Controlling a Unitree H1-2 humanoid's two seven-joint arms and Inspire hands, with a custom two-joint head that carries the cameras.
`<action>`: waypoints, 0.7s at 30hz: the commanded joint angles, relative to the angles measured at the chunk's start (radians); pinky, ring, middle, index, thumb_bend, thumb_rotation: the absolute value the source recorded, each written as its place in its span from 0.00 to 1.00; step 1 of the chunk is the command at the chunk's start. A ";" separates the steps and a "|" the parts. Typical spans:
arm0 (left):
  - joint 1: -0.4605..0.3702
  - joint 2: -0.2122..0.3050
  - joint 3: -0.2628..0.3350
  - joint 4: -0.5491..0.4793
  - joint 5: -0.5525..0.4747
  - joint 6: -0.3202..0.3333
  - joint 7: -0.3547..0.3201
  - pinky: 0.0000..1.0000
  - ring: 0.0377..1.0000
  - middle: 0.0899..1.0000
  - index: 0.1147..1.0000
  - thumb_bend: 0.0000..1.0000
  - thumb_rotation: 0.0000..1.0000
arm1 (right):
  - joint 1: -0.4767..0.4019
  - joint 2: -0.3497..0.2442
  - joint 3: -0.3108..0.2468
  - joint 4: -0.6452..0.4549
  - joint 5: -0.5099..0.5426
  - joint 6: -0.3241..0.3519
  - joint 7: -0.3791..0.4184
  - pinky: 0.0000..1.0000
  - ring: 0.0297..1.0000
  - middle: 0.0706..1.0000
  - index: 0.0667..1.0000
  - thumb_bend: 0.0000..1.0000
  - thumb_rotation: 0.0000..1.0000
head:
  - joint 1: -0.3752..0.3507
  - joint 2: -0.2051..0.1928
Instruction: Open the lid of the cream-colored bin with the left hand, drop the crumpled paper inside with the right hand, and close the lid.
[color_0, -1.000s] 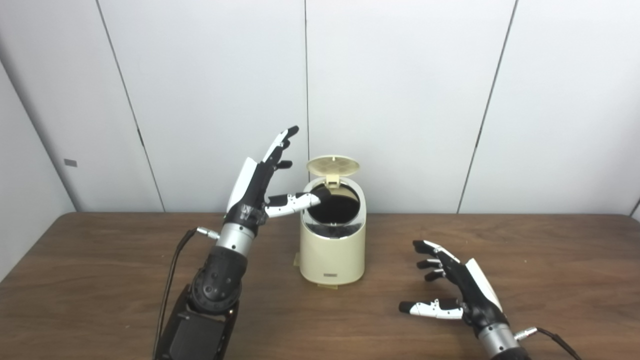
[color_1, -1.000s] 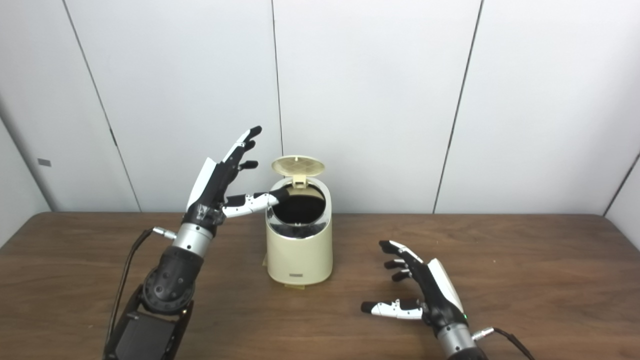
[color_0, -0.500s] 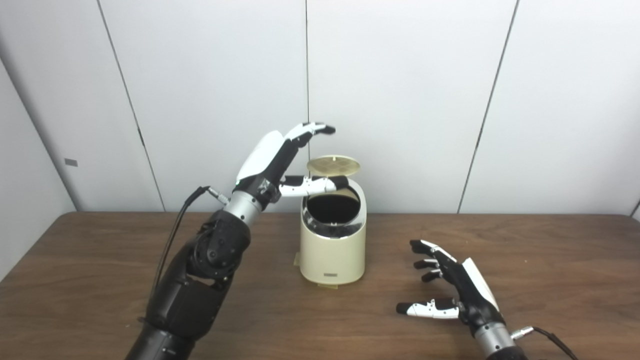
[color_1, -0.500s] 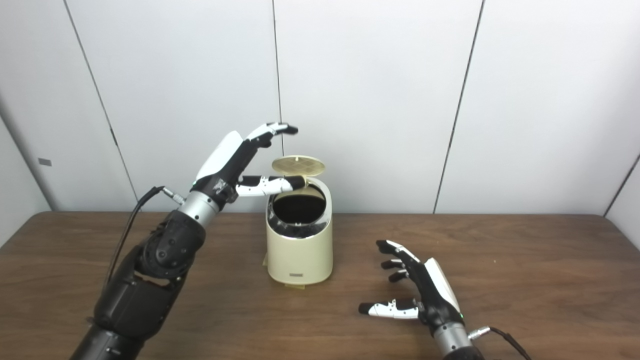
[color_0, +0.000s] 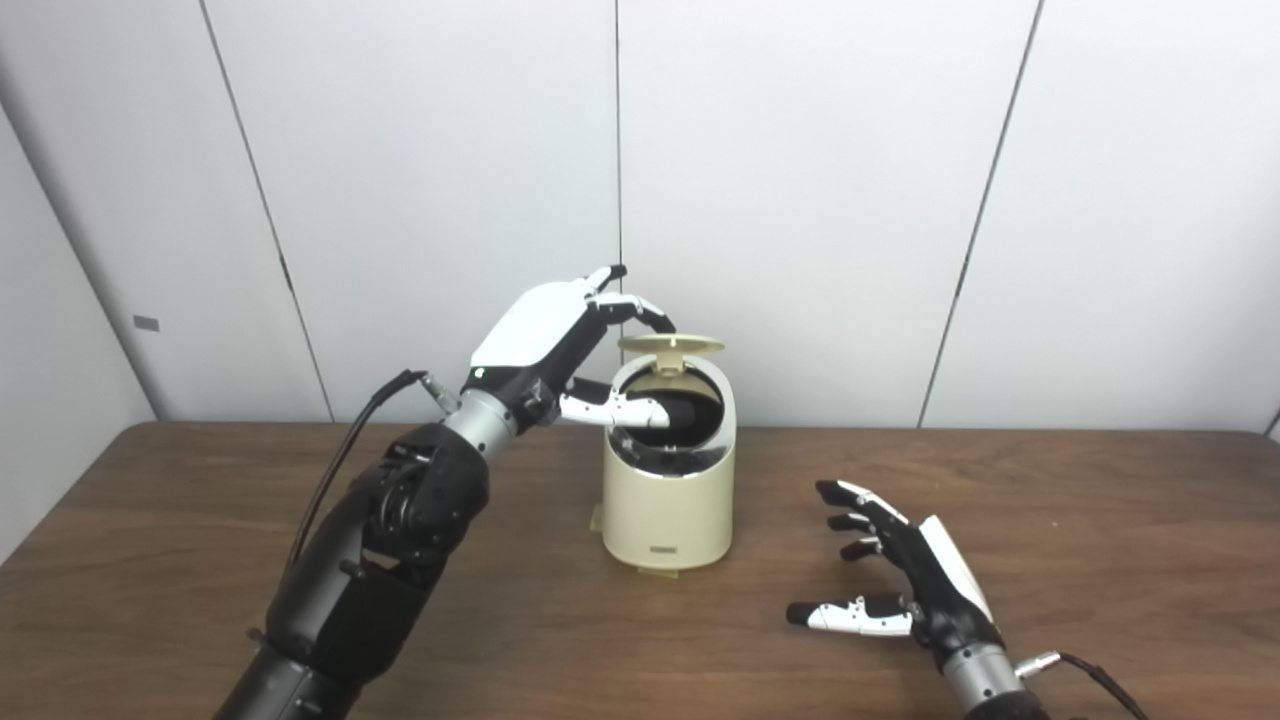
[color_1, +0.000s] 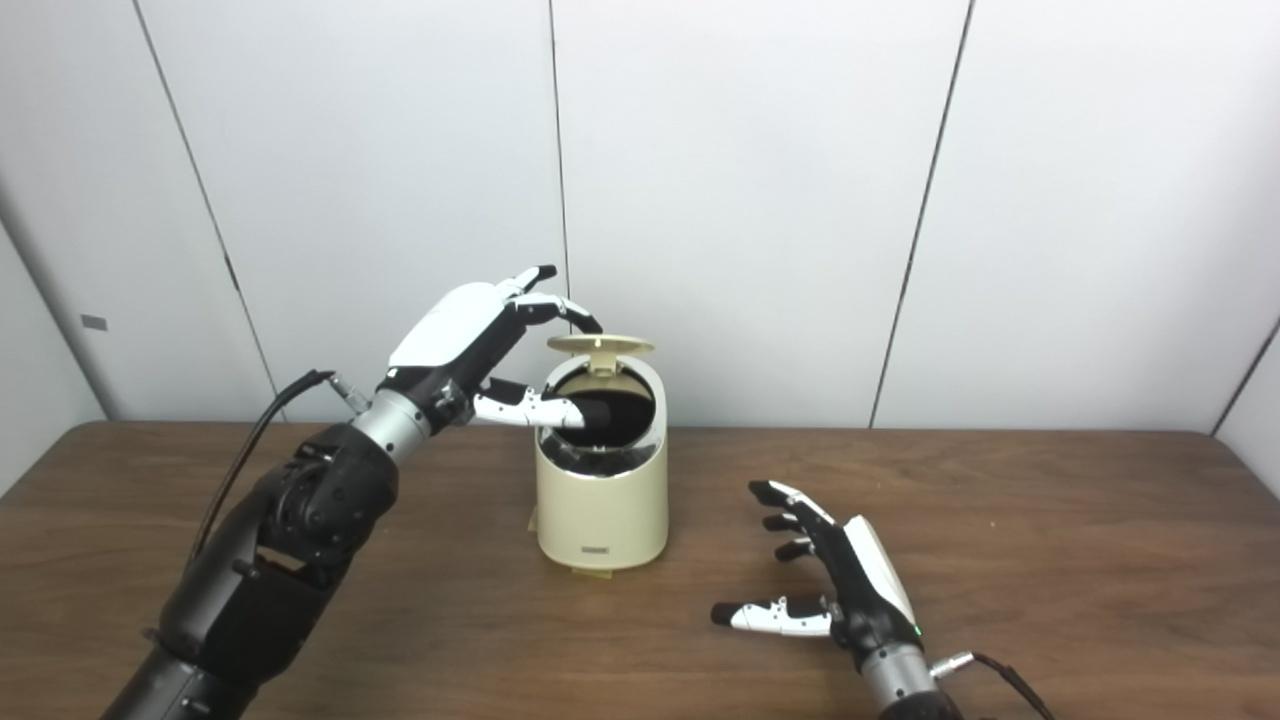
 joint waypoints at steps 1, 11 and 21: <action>-0.041 0.025 0.006 -0.034 0.020 -0.038 0.023 1.00 1.00 0.73 0.69 0.97 0.66 | -0.034 -0.001 -0.004 -0.032 -0.013 0.004 -0.018 0.67 0.78 0.84 0.82 0.82 0.23 | -0.002 0.001; -0.012 0.036 0.005 -0.059 0.045 -0.064 0.005 1.00 1.00 0.71 0.68 0.96 0.62 | -0.033 0.001 0.002 -0.034 -0.029 0.007 -0.024 0.67 0.78 0.83 0.82 0.82 0.23 | -0.009 0.006; 0.025 0.054 -0.008 -0.096 0.057 -0.088 -0.029 1.00 0.97 0.70 0.67 0.94 0.66 | -0.035 0.009 0.002 -0.017 -0.021 0.000 -0.027 0.60 0.74 0.82 0.82 0.83 0.24 | -0.020 0.011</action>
